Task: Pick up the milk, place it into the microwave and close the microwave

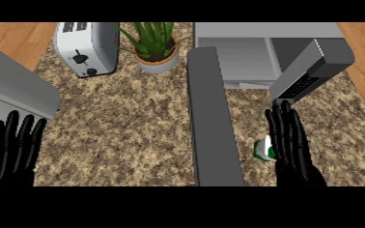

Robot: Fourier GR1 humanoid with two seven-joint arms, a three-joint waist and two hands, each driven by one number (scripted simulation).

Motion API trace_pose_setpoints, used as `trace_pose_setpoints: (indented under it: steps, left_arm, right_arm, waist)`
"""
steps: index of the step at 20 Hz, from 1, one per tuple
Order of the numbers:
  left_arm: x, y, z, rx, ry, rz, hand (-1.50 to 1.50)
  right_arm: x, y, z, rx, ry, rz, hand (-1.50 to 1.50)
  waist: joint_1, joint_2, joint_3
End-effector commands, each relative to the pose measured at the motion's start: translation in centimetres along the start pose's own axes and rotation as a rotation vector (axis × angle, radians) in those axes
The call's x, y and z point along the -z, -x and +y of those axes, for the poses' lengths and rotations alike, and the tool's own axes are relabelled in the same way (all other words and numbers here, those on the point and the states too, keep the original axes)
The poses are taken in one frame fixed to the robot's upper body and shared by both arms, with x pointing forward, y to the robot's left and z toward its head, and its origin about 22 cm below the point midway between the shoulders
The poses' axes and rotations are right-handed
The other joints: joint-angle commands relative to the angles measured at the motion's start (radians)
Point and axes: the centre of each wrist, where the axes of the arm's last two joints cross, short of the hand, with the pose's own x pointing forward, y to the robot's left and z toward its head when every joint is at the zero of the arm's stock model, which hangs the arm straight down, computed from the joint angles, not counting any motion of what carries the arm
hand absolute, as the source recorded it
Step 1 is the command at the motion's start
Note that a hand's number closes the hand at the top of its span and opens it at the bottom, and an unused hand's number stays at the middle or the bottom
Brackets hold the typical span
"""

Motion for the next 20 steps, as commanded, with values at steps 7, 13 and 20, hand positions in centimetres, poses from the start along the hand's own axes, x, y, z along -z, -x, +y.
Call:
trace_pose_setpoints:
  steps: [7,13,20]
  left_arm:
    - [-2.0,-1.0,1.5,0.004,0.018,-0.006,-1.5]
    - [-2.9,0.4,2.0,0.004,0.012,0.01,-1.5]
    - [-2.8,-2.3,0.7,0.002,0.011,0.006,-1.5]
  right_arm:
    - [0.1,6.5,-2.5,-0.038,0.094,0.1,-1.5]
    - [-2.6,8.1,-5.3,-0.056,0.158,0.132,-1.5]
    - [-4.2,10.2,-9.1,-0.091,0.202,0.142,-1.5]
  waist:
    - [0.003,0.001,0.0]
    - [0.0,0.0,0.0]
    - [-0.001,0.0,0.0]
